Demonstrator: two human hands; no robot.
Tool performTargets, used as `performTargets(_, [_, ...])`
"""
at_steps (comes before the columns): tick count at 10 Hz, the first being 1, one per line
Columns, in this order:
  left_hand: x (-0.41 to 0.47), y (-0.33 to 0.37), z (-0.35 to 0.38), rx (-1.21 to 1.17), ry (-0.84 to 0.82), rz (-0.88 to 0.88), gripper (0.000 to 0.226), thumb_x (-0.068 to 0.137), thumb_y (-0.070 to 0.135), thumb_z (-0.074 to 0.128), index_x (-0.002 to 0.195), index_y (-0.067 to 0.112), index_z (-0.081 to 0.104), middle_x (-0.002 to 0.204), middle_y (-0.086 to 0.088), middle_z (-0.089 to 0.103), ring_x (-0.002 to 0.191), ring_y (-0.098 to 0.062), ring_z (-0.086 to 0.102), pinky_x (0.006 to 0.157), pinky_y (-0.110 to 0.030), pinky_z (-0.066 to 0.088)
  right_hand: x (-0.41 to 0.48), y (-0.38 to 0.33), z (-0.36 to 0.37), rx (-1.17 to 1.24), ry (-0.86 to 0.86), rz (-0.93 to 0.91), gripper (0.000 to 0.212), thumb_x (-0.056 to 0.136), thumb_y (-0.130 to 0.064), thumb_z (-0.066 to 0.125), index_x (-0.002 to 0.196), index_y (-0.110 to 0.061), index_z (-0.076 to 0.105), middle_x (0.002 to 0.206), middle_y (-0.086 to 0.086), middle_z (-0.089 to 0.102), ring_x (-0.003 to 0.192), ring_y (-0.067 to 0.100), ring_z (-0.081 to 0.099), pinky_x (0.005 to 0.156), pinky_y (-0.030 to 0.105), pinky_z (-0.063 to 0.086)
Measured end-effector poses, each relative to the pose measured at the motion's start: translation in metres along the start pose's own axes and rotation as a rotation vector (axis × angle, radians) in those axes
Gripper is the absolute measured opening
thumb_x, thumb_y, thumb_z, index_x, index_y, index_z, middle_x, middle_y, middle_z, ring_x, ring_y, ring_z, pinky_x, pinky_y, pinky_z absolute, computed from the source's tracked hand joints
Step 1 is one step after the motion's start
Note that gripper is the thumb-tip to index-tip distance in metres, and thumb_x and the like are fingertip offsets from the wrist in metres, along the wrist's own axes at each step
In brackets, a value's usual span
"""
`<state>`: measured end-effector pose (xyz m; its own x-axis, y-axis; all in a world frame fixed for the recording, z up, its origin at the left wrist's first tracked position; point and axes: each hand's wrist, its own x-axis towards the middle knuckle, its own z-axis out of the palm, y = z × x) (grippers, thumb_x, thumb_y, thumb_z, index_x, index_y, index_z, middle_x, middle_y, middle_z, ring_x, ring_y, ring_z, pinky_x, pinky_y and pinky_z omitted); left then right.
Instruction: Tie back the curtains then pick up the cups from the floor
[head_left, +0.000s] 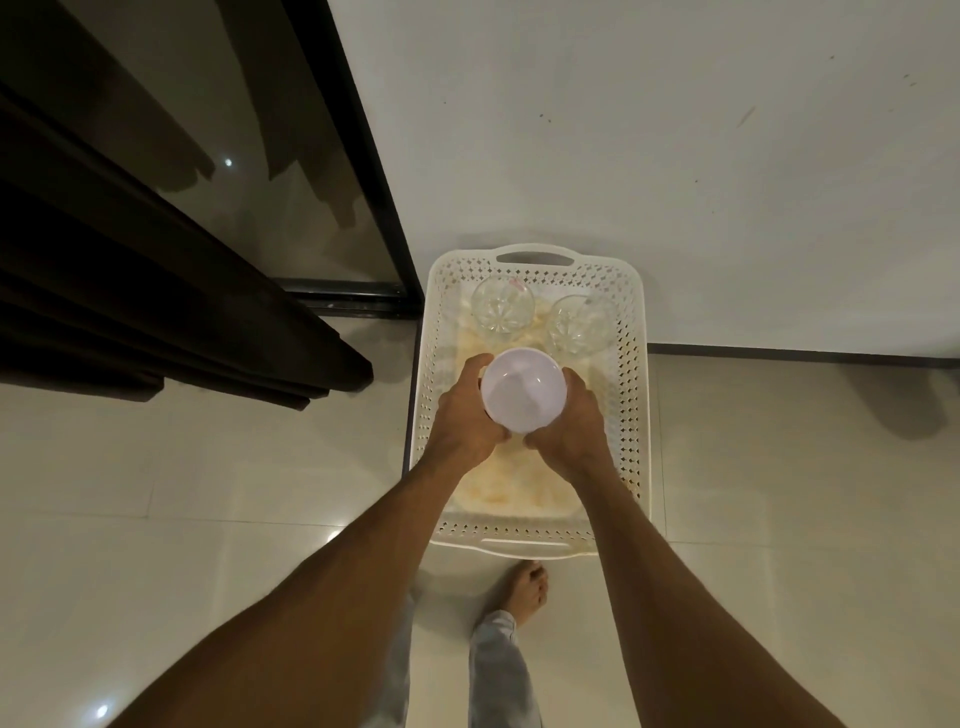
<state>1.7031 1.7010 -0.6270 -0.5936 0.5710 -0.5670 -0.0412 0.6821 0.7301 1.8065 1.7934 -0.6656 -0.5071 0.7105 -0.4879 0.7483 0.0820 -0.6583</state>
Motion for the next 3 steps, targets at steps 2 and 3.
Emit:
performTargets(2, [-0.003, -0.004, 0.006, -0.029, 0.025, 0.002, 0.094, 0.065, -0.01, 0.076, 0.142, 0.027, 0.037, 0.115, 0.003, 0.054, 0.106, -0.021, 0.054, 0.081, -0.04, 0.055, -0.001, 0.003, -0.001, 0.052, -0.017, 0.058, 0.086, 0.059, 0.0, 0.081, 0.135, -0.008, 0.042, 0.124, 0.015, 0.054, 0.111, 0.034, 0.054, 0.077, 0.039, 0.05])
performTargets(3, [-0.012, -0.003, 0.004, -0.053, 0.04, -0.038, 0.095, 0.065, -0.014, 0.074, 0.141, 0.03, 0.037, 0.123, -0.001, 0.054, 0.106, -0.028, 0.059, 0.083, -0.045, 0.056, -0.01, -0.002, -0.008, 0.107, -0.066, 0.124, 0.095, 0.062, 0.007, 0.079, 0.143, -0.013, 0.033, 0.129, 0.014, 0.05, 0.112, 0.033, 0.055, 0.079, 0.039, 0.05])
